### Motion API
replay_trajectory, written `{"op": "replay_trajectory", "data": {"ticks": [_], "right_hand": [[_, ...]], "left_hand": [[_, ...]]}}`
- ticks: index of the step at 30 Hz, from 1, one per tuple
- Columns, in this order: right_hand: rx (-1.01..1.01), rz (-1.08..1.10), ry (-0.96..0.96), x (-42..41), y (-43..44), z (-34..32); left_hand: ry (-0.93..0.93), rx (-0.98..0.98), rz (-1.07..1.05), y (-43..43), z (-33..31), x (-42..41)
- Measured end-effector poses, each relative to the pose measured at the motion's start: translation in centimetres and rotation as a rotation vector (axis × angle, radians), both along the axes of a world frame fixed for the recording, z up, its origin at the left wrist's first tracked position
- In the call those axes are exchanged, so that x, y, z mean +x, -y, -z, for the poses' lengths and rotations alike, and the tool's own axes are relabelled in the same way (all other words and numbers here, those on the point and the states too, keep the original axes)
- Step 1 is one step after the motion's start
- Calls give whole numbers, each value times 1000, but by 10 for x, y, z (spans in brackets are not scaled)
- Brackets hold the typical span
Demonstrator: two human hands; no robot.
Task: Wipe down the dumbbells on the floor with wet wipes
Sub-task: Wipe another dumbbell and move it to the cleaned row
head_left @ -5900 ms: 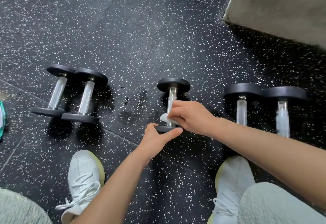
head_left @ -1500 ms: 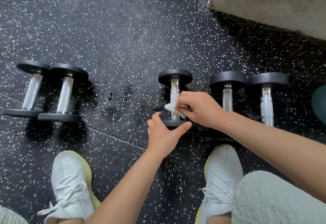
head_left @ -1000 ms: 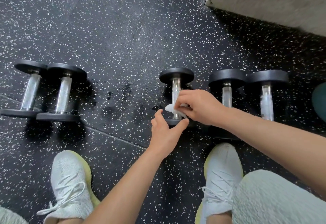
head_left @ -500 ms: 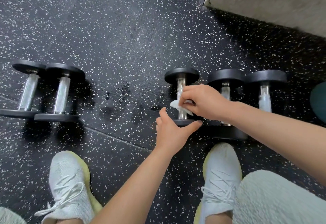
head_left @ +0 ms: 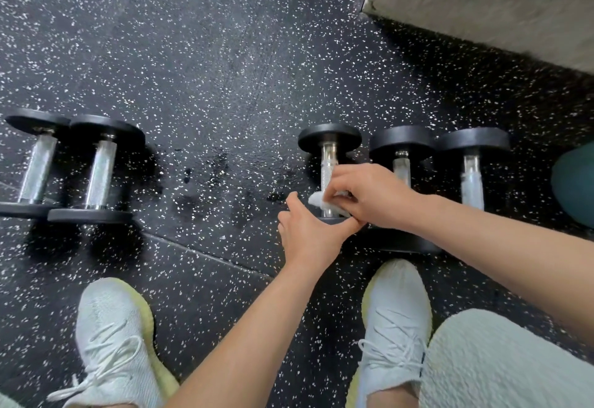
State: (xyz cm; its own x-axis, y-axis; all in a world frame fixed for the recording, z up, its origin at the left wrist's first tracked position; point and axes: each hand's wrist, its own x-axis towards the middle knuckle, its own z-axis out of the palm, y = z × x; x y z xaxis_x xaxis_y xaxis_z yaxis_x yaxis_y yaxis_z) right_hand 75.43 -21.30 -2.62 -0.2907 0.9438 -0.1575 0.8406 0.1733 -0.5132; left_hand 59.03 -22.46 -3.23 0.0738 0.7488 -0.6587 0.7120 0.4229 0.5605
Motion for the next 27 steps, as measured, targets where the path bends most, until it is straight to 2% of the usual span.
{"op": "replay_trajectory", "data": {"ticks": [4,10,13,17,22,27], "right_hand": [[32,-22,21,3,-2,-3],[156,223,5,7,-27,-4],[163,288,-3,1,-13,1],[91,248,-65,4,6,2],[-2,51,-88,-2,21,3],[164,157,46,10,-5,4]], "left_hand": [[-127,157,67,2,1,2],[-216,274,106,13,0,3],[-179,310,115,18,3,-4],[-134,354,131,22,4,-10],[-145,469,138,26,5,-11],[-156,550,164,27,11,-11]]}}
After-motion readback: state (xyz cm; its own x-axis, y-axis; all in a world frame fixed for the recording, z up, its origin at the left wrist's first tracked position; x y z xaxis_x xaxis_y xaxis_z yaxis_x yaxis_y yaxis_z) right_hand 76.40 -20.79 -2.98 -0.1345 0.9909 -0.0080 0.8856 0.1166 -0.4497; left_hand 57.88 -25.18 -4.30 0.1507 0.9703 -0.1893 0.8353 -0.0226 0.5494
